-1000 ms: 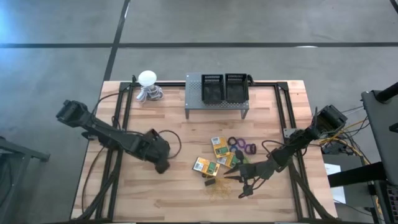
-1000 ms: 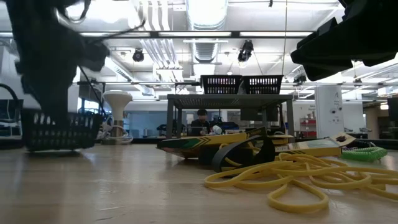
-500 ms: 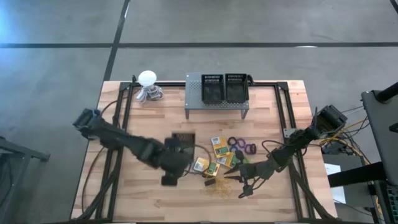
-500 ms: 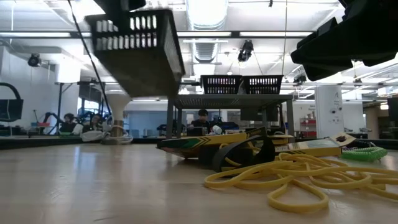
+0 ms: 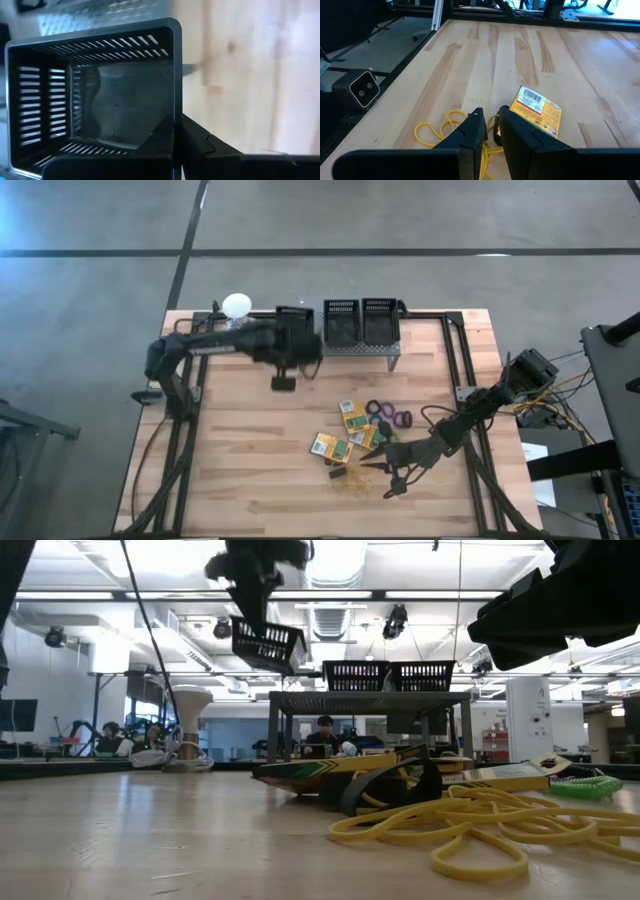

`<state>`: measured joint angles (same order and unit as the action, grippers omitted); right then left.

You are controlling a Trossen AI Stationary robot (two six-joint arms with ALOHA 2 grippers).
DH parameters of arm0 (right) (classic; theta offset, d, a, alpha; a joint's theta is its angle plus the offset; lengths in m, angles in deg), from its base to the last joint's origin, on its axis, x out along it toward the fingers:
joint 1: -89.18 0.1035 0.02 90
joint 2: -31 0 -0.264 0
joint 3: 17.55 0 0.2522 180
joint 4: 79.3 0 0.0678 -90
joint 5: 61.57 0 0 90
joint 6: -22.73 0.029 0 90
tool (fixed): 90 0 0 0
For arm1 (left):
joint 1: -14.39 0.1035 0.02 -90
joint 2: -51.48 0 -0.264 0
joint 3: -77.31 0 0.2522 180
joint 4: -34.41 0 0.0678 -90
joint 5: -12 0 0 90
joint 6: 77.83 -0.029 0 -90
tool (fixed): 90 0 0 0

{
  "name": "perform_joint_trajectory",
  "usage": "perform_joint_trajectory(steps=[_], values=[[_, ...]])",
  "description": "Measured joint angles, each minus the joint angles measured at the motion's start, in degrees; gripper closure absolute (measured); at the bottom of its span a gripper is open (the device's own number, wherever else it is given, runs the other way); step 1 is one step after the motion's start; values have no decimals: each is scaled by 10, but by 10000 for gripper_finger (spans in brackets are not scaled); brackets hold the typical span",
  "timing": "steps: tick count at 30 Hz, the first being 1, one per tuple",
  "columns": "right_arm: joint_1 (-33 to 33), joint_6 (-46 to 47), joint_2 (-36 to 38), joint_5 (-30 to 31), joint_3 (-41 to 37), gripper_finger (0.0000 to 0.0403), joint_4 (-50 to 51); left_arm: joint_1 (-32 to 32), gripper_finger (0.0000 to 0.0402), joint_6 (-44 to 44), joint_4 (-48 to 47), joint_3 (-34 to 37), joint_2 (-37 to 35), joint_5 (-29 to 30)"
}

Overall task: Pick & Place Office Desk Supplies
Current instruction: Put the black bin on the shelf

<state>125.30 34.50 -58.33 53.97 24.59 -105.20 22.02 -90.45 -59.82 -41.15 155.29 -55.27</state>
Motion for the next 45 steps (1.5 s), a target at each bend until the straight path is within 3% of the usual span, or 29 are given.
perform_joint_trajectory(steps=[6,14,22,32,41,45], values=[[0,1,0,0,0,346,0,65,388,-60,58,1,4,-20],[0,3,0,0,0,346,0,81,386,-139,120,1,4,-59],[0,3,0,0,0,346,0,94,384,-122,124,4,7,-59],[0,2,0,-1,0,346,0,101,383,-140,187,74,6,-59],[0,1,0,-1,0,346,0,102,381,-136,214,76,4,-60],[0,1,0,-1,0,346,0,102,368,-142,219,76,4,-86]])
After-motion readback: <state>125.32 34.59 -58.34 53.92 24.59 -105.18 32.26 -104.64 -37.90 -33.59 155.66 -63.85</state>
